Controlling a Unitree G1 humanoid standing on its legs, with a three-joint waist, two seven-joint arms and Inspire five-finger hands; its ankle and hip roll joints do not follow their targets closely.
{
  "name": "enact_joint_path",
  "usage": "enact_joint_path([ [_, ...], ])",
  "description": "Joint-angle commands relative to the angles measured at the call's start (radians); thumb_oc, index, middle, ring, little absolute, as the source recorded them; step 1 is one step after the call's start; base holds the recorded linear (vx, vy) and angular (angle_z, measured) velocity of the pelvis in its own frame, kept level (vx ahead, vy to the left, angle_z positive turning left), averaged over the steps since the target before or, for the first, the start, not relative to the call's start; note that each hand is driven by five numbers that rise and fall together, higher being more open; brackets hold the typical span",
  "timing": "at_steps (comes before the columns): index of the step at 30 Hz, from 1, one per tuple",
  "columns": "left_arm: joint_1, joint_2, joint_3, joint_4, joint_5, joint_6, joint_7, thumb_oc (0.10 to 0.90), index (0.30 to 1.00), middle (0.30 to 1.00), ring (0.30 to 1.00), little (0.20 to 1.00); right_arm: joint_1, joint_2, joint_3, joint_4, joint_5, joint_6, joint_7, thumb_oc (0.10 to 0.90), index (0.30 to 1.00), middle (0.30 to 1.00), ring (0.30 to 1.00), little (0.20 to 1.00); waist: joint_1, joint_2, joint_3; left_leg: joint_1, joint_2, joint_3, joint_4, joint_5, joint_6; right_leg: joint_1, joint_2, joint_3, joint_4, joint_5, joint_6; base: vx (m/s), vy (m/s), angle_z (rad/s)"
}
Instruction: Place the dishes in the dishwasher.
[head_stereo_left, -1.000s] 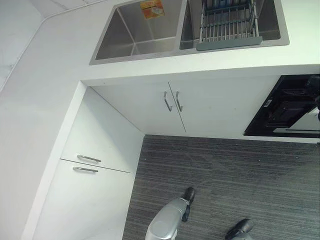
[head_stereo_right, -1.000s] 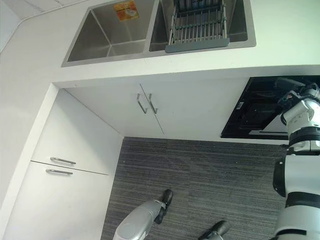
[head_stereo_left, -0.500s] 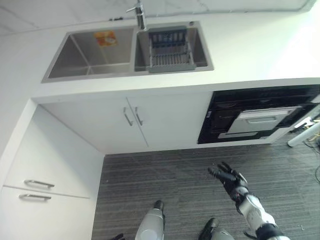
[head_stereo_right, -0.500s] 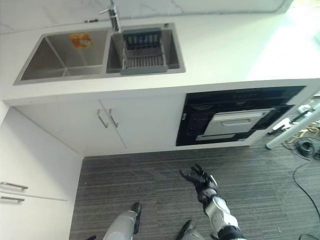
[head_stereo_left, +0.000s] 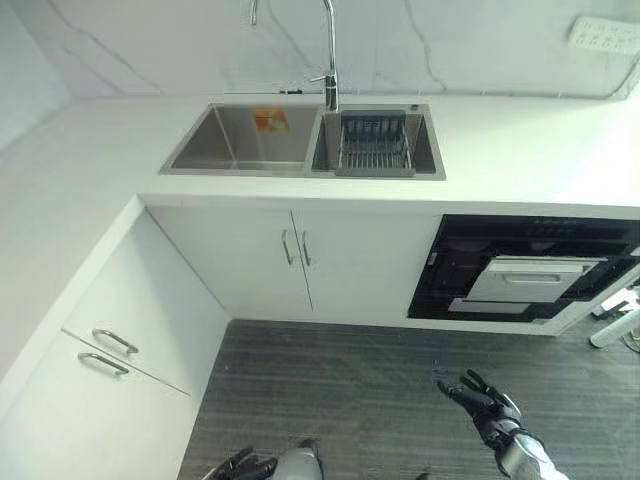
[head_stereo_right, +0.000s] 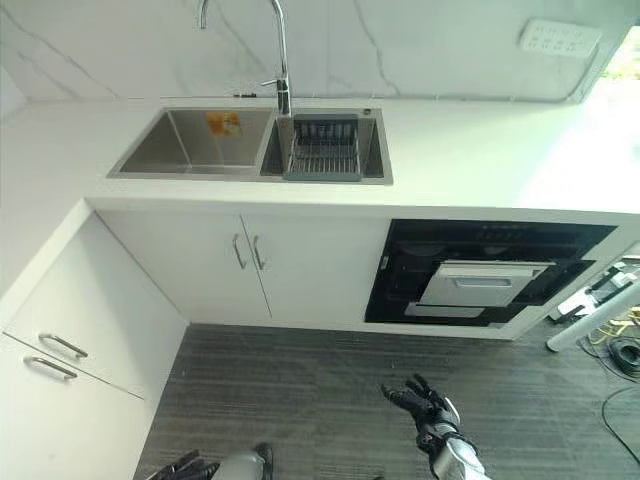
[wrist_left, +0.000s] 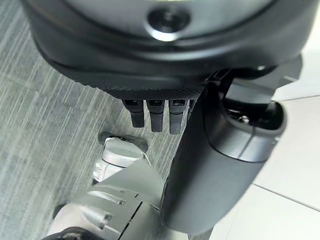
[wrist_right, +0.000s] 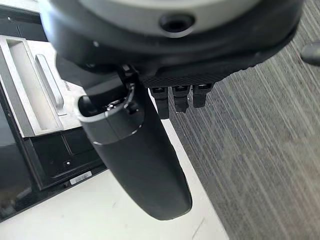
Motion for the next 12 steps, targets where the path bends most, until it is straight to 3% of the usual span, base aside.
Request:
enact_joint_path([
  [1, -0.053, 0.024, -0.02, -0.044, -0.02, 0.006, -0.031, 0.8, 0.9, 0.9, 0.9, 0.9, -0.034, -0.009, -0.05, -0.005, -0.018, -0.037, 0.058, 0.8, 0.9, 0.9, 0.9, 0.9, -0.011, 0.012, 0.018, 0.093, -0.025, -0.052, -0.078, -0.139, -0.038, 0.11, 0.016, 0.139, 0.008, -0.033, 0.102, 0.01, 0.257, 0.25],
  [3, -0.07, 0.03, -0.017, -0.033, -0.013, 0.014, -0.021, 0.8, 0.9, 0.9, 0.9, 0.9, -0.021, 0.01, -0.057, 0.048, -0.04, -0.037, 0.068, 0.8, 0.9, 0.9, 0.9, 0.9, -0.038, 0.021, 0.023, 0.098, -0.036, -0.06, -0.078, -0.127, -0.012, 0.1, 0.047, 0.136, 0.008, 0.058, 0.087, 0.0, 0.239, 0.25],
  [4, -0.082, 0.032, -0.022, -0.024, -0.017, 0.018, -0.016, 0.8, 0.9, 0.9, 0.9, 0.9, -0.021, 0.015, -0.058, 0.079, -0.064, -0.045, 0.08, 0.8, 0.9, 0.9, 0.9, 0.9, -0.052, 0.022, 0.027, 0.105, -0.039, -0.068, -0.078, -0.131, -0.007, 0.073, 0.075, 0.16, 0.008, 0.057, 0.081, 0.03, 0.146, 0.1],
  [6, -0.111, 0.029, -0.03, 0.013, -0.019, 0.016, -0.013, 0.8, 0.9, 0.9, 0.9, 0.9, -0.017, 0.019, -0.057, 0.156, -0.096, -0.062, 0.115, 0.8, 0.9, 0.9, 0.9, 0.9, -0.091, 0.009, 0.032, 0.109, -0.051, -0.078, -0.078, -0.141, 0.006, 0.006, 0.156, 0.265, 0.008, -0.024, 0.063, -0.01, 0.004, 0.02],
  [8, -0.124, 0.028, -0.022, 0.043, -0.015, 0.006, -0.022, 0.8, 0.9, 0.9, 0.9, 0.9, -0.011, 0.018, -0.057, 0.183, -0.152, -0.053, 0.11, 0.8, 0.9, 0.9, 0.9, 0.9, -0.106, -0.007, 0.031, 0.118, -0.063, -0.059, -0.078, -0.156, 0.012, -0.029, 0.17, 0.298, 0.008, -0.033, 0.069, 0.01, -0.042, 0.15],
  [12, -0.109, 0.023, 0.001, 0.057, 0.025, -0.012, -0.045, 0.8, 0.9, 0.9, 0.9, 0.9, 0.023, 0.017, -0.063, 0.217, -0.218, -0.026, 0.083, 0.8, 0.9, 0.9, 0.9, 0.9, -0.107, -0.009, 0.026, 0.129, -0.057, -0.037, -0.078, -0.158, 0.007, -0.009, 0.184, 0.3, 0.008, -0.086, 0.057, 0.02, -0.071, 0.24],
])
